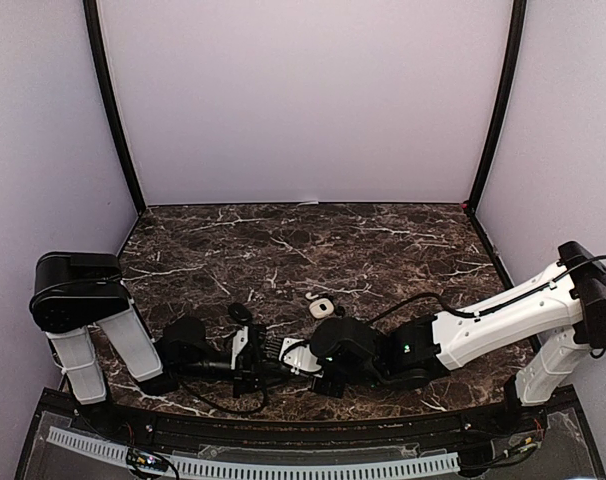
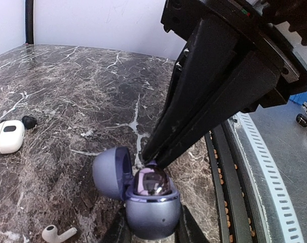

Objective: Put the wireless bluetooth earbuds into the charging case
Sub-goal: Place the left earbud in the left side groove of the charging case.

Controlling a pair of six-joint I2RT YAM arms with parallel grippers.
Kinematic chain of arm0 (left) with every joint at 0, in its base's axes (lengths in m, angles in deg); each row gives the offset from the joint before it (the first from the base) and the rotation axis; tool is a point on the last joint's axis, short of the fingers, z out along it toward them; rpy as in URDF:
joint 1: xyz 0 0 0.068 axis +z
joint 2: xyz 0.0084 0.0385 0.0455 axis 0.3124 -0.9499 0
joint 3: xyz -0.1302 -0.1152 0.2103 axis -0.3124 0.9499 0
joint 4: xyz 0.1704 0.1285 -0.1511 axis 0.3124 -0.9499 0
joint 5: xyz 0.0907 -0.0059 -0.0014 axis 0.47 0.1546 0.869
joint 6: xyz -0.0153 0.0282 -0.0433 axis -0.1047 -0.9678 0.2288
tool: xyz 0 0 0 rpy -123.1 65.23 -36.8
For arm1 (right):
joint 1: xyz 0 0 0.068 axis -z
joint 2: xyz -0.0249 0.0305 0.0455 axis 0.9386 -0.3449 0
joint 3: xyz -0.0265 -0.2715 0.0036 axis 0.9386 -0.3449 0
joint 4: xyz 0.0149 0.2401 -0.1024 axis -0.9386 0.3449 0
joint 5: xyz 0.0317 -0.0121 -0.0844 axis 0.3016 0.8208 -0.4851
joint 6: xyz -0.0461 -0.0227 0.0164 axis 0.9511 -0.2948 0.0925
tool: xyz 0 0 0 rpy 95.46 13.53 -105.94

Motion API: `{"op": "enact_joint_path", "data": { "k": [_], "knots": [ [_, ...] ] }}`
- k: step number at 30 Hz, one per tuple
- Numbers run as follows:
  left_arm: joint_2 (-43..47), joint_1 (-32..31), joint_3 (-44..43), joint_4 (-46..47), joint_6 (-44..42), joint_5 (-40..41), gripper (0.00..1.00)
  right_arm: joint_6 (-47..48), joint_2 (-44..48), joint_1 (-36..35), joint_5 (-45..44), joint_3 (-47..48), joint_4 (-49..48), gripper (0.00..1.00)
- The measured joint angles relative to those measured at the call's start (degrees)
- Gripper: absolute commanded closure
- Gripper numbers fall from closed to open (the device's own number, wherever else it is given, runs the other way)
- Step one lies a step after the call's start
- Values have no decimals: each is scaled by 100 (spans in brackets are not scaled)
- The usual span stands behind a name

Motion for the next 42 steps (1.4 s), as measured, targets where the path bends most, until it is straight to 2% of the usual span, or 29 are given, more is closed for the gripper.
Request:
{"op": "enact_joint_path", "data": {
  "k": [30,42],
  "knots": [
    [0,-2,-203,-433,-2,-229,100,173,-28,-17,192,0,57,96],
    [0,-7,-201,-511,-4,-332,100,160,-103,-17,409,0,37,89]
  ]
}}
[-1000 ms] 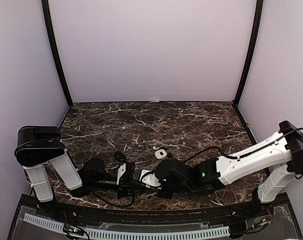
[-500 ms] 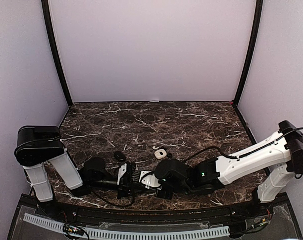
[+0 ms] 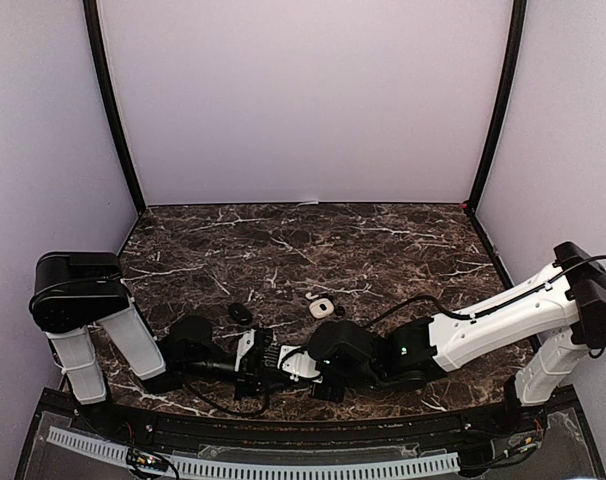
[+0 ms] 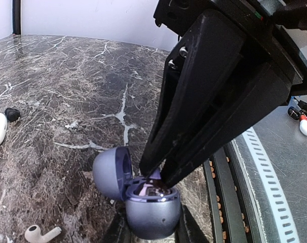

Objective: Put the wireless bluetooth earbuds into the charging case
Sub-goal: Place the left earbud in the left side groove of the charging case.

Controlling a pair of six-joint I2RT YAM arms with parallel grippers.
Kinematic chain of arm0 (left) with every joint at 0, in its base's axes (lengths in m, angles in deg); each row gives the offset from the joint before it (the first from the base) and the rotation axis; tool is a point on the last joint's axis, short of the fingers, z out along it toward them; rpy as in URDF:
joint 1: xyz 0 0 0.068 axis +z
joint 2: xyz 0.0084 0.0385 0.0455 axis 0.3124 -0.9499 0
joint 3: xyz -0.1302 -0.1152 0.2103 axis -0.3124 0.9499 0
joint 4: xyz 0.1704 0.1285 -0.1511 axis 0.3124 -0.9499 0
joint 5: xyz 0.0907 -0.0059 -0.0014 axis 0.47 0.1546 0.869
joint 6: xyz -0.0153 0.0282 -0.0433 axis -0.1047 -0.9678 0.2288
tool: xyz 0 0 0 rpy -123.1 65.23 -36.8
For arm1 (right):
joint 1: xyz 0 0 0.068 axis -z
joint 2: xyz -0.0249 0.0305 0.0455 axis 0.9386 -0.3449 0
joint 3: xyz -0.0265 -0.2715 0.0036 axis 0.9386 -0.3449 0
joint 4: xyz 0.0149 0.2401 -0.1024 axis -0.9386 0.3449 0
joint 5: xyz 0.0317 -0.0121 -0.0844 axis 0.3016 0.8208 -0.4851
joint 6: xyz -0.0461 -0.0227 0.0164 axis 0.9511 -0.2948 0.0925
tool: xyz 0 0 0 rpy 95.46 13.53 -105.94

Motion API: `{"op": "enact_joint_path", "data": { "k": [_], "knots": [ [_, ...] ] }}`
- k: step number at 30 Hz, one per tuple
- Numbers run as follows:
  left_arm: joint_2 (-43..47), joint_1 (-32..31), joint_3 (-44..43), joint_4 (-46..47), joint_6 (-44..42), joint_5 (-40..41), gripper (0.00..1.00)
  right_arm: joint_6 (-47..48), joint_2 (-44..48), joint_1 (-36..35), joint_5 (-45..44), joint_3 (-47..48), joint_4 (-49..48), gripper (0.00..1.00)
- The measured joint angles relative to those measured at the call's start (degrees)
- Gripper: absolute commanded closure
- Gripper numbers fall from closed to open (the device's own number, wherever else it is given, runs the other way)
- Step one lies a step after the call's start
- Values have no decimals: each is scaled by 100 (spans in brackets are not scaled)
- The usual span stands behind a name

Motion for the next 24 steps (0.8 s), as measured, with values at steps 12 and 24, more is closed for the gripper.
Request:
{"op": "enact_joint_path", "data": {
  "k": [12,24],
  "knots": [
    [0,-2,4,20,0,-11,100,-15,42,0,37,0,4,79],
    [0,-4,162,669,7,92,100,-374,1058,52,66,-468,-94,79]
  ]
}}
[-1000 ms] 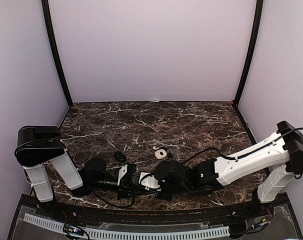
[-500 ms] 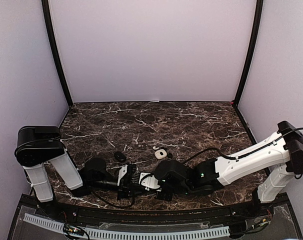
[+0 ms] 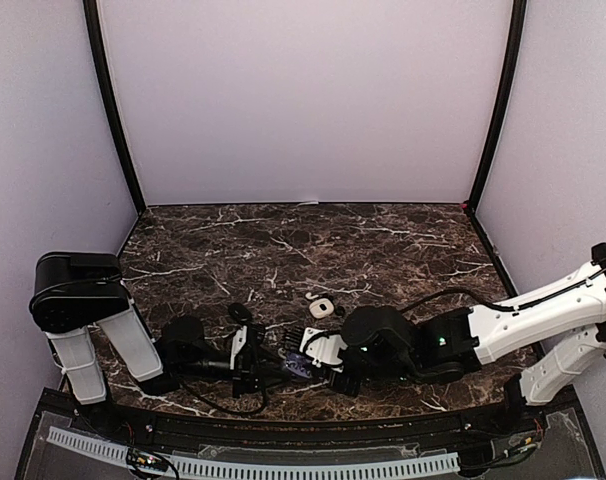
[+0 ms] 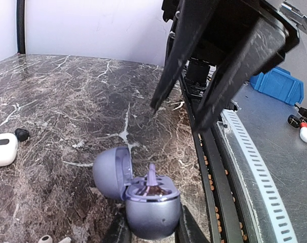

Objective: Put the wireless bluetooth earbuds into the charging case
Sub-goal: Place the left earbud in the left side groove of the charging case, then adjust the left earbud in the left side groove of the charging case.

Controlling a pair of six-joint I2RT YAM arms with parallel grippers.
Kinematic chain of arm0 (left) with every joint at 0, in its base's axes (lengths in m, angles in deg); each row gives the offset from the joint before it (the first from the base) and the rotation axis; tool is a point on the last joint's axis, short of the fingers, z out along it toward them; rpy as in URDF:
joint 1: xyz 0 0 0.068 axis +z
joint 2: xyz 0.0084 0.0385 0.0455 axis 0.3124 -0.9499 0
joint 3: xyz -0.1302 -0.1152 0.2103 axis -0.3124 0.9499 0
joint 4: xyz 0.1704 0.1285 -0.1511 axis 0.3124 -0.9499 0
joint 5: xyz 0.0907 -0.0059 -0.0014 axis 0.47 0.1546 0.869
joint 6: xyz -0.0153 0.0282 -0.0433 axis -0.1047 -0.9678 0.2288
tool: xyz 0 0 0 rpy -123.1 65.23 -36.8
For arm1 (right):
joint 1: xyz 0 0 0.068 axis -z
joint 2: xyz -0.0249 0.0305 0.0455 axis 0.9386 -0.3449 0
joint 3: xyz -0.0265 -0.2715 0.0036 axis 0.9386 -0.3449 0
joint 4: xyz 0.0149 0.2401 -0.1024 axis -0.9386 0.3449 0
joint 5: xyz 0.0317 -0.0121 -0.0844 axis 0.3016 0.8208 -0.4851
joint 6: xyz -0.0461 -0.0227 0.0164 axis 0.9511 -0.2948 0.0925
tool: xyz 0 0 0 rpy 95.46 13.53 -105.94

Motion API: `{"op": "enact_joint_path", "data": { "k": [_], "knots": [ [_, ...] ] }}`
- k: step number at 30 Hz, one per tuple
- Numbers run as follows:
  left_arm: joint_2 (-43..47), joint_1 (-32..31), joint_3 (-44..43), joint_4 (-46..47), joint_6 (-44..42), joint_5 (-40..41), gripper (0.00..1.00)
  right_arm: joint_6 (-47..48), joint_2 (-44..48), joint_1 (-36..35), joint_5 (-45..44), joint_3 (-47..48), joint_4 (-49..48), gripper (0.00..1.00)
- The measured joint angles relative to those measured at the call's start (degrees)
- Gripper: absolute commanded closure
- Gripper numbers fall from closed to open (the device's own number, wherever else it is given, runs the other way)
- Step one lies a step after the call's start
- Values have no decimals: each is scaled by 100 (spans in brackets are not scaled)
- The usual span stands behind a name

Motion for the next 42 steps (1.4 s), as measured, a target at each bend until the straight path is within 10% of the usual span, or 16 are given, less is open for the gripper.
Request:
{"op": "enact_joint_path", "data": {
  "k": [6,42],
  "knots": [
    [0,0,50,168,13,52,100,-520,391,221,39,-271,-299,100],
    [13,0,59,168,66,221,100,-938,-557,94,-350,7,-632,100]
  ]
}}
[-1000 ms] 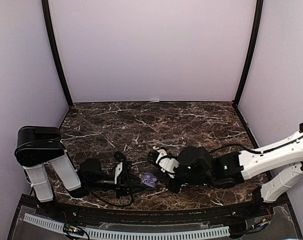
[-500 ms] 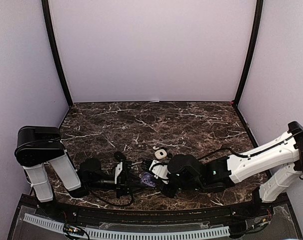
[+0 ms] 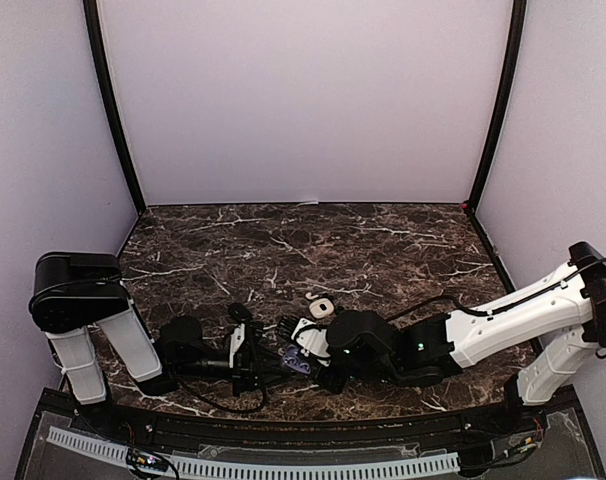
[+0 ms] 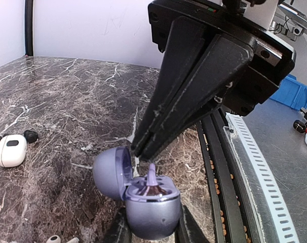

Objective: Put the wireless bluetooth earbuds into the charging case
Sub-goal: Adjust the left earbud in the left side groove of the charging case.

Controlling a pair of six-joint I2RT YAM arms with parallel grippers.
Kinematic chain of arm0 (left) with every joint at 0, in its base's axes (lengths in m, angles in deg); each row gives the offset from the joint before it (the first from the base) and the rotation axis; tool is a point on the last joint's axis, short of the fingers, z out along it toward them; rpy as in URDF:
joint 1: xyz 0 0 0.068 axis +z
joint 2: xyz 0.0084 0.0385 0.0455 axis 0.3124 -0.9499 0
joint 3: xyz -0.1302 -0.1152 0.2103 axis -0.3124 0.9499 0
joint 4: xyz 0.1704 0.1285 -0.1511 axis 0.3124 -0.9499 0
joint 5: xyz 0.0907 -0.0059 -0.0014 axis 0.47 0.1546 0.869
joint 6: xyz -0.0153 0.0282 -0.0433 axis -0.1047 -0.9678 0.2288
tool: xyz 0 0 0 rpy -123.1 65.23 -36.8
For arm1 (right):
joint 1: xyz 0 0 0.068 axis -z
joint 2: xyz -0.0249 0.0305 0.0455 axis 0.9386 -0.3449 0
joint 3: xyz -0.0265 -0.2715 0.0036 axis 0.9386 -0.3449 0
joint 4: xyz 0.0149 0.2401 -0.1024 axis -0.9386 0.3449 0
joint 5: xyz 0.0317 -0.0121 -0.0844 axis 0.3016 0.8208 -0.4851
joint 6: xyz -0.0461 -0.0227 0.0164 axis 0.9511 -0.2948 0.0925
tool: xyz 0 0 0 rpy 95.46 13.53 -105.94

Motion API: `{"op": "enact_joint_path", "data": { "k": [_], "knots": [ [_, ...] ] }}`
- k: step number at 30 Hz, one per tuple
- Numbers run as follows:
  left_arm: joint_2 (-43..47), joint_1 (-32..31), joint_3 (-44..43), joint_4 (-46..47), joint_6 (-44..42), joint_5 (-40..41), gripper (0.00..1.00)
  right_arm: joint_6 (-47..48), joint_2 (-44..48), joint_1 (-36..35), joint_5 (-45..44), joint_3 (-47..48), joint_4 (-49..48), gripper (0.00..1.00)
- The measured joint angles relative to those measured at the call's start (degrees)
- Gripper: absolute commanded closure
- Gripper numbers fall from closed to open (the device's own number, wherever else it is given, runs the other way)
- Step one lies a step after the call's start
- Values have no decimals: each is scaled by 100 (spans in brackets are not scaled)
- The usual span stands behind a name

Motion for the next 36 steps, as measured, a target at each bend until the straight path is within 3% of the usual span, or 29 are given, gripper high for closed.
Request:
{"op": "enact_joint_path", "data": {
  "k": [28,36],
  "knots": [
    [22,0,0,-101,7,0,100,122,-94,-44,0,70,-31,100],
    [22,0,0,-98,20,0,100,17,741,199,15,-284,-87,100]
  ]
}}
